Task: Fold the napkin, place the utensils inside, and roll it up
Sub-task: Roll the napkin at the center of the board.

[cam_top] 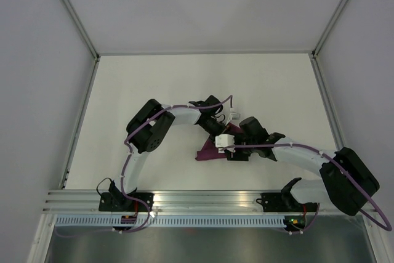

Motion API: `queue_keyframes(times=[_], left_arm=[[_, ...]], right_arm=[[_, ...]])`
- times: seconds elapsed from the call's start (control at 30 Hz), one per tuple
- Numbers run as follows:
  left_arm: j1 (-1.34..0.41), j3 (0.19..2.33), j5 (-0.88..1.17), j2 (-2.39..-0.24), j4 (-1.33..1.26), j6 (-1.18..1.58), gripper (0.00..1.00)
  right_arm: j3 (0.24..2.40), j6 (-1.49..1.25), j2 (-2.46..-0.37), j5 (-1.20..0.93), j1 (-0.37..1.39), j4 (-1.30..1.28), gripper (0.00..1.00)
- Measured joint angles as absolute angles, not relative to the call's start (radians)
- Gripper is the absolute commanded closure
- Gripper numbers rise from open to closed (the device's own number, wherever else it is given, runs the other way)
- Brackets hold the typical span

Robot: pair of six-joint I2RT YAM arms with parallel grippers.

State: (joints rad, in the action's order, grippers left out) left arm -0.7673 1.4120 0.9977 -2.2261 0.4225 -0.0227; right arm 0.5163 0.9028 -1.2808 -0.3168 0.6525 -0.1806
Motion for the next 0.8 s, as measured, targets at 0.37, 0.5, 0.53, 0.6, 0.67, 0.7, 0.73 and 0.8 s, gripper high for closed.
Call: queue_keyframes(times=[0.37, 0.5, 0.53, 0.6, 0.67, 0.7, 0.73, 0.8], left_arm=[[-0.763, 1.428, 0.988, -2.232, 0.463, -0.023, 0.75], [-0.756, 1.43, 0.982, -2.231, 0.477, -0.015, 0.65], [-0.755, 1.43, 0.981, -2.23, 0.479, -0.009, 0.64], [-0.753, 1.429, 0.976, -2.222, 0.483, 0.007, 0.62], [-0.752, 1.425, 0.957, -2.212, 0.486, 0.023, 0.61], [-0.75, 1.422, 0.947, -2.205, 0.486, 0.034, 0.6], [-0.748, 1.418, 0.932, -2.196, 0.485, 0.041, 0.59], [-0.744, 1.408, 0.904, -2.176, 0.484, 0.059, 0.57]], right_arm=[[0.574, 0.902, -1.342, -0.368, 0.666, -0.273, 0.7], [0.591, 0.907, -1.359, -0.38, 0.666, -0.293, 0.79], [0.593, 0.907, -1.361, -0.382, 0.666, -0.295, 0.8], [0.601, 0.908, -1.37, -0.389, 0.665, -0.304, 0.81], [0.612, 0.909, -1.382, -0.397, 0.664, -0.311, 0.82], [0.62, 0.913, -1.39, -0.406, 0.655, -0.319, 0.82], [0.629, 0.915, -1.399, -0.417, 0.648, -0.326, 0.83], [0.648, 0.922, -1.419, -0.445, 0.627, -0.347, 0.83]])
